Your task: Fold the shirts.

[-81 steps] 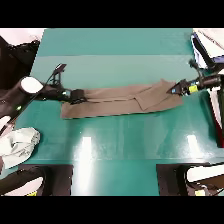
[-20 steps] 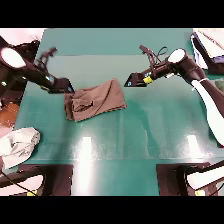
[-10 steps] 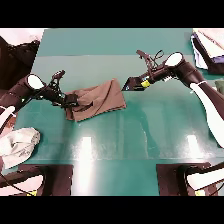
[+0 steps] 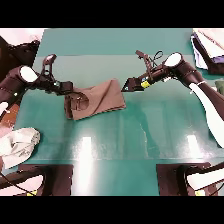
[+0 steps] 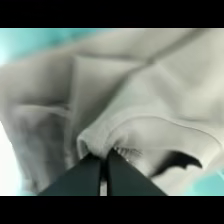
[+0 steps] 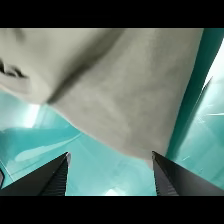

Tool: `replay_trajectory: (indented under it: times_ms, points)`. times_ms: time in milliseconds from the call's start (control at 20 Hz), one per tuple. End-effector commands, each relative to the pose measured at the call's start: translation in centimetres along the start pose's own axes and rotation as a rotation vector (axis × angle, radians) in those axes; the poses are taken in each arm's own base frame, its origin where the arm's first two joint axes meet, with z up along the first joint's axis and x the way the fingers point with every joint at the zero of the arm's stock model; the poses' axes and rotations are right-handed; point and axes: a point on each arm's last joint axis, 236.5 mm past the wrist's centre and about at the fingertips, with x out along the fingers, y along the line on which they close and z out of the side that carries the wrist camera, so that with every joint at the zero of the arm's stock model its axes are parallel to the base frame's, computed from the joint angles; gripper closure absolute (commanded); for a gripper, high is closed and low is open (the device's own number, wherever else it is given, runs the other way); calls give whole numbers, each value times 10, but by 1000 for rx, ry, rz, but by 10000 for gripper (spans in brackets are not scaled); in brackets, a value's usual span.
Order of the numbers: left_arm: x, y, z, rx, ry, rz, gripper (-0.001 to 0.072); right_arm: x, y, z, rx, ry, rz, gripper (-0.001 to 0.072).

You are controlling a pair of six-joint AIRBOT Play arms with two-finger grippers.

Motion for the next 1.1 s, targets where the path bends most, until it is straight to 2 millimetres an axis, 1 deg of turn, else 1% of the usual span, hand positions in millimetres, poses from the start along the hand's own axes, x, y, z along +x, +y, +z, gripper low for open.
replay_trajectory:
  times_ms: [0, 50, 100, 150, 200, 300, 350, 400, 450, 500, 550, 600, 650, 750, 850, 950, 1050]
  points:
    - [-10, 32, 25, 22, -86, 145, 683, 0, 0, 0, 0, 0, 1, 123]
    - [-12, 38, 31, 22, -110, 173, 664, 0, 0, 0, 0, 1, 1, 123]
    - [-13, 42, 34, 7, -126, 190, 439, 0, 0, 0, 0, 1, 1, 123]
    - [-13, 44, 36, -10, -133, 199, 104, 0, 0, 0, 0, 1, 1, 123]
    - [-14, 44, 35, -21, -134, 198, -13, 0, 0, 0, 1, 1, 1, 123]
    - [-18, 43, 35, -23, -128, 197, -13, 0, 0, 1, 20, -2, -1, 121]
    - [-23, 40, 35, -27, -123, 190, -13, 1, -3, 2, 26, -8, -4, 120]
    - [-28, 33, 35, -38, -115, 169, -13, 3, -10, 3, 50, -11, -7, 119]
    - [-34, 24, 34, -45, -102, 138, 77, 8, -20, 2, 85, -1, -9, 118]
    - [-38, 15, 33, -20, -88, 111, 331, 13, -29, 1, 127, 7, 7, 118]
    - [-41, 7, 32, 7, -78, 81, 557, 20, -34, 2, 183, 9, 55, 118]
    - [-43, -2, 33, 14, -79, 49, 686, 27, -36, 5, 239, 4, 108, 118]
    - [-44, -10, 34, 11, -84, 14, 684, 38, -37, 9, 291, -3, 162, 118]
    - [-44, -22, 34, 4, -83, -34, 683, 59, -43, 15, 359, -22, 202, 118]
    - [-44, -25, 33, -4, -82, -48, 684, 80, -44, 21, 389, -50, 206, 118]
    - [-44, -25, 33, 6, -79, -49, 684, 100, -36, 23, 398, -62, 212, 118]
    - [-44, -26, 33, 19, -80, -51, 684, 118, -21, 24, 392, -73, 229, 119]
